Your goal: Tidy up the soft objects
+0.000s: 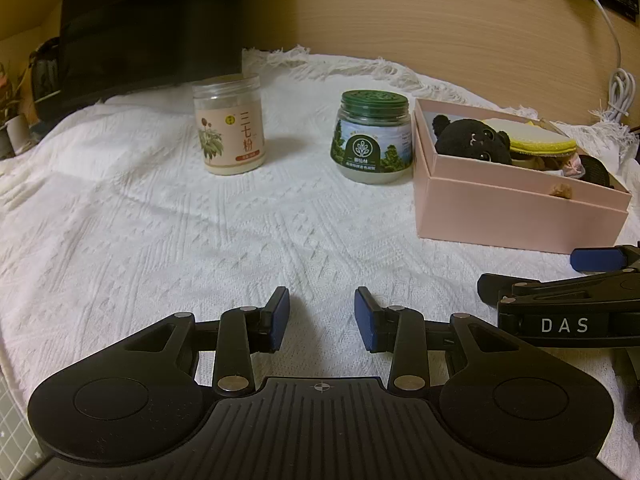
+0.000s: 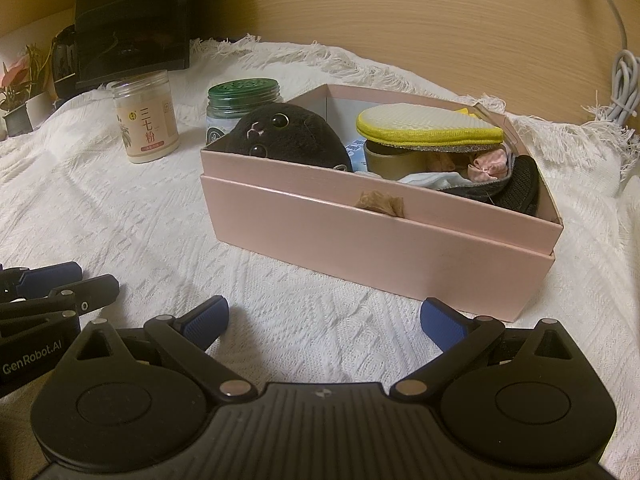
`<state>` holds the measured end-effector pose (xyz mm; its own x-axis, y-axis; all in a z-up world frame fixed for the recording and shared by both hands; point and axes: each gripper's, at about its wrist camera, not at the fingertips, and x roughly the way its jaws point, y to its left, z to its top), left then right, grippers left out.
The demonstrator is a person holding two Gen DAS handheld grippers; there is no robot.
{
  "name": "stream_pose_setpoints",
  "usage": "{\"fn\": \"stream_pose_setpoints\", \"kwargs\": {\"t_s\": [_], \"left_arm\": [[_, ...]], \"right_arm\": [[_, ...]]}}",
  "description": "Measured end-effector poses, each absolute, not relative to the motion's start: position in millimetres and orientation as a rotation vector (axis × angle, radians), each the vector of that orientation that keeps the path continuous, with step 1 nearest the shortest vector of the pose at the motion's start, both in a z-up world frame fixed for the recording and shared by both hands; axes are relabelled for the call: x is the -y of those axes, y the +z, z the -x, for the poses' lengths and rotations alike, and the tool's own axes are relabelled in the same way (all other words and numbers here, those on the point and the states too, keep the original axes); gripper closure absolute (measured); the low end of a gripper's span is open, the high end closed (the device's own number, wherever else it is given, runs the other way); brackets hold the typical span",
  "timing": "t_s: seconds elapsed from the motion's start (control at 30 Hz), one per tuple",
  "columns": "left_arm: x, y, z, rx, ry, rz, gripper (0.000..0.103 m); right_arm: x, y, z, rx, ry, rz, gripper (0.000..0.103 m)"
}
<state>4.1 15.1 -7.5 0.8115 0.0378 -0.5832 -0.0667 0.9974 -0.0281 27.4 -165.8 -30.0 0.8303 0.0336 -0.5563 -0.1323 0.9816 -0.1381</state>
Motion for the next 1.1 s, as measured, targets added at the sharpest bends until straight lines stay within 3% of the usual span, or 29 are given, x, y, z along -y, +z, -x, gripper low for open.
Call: {"fn": "stream_pose_setpoints", "kwargs": {"t_s": [1.1], "left_arm": [[-12.2,-7.3,-4.4,-0.622,0.059,0.034,0.064]], "right_arm": [[165.6,-30.5,-27.4,-0.585,0.088,0.173,0.001]]}}
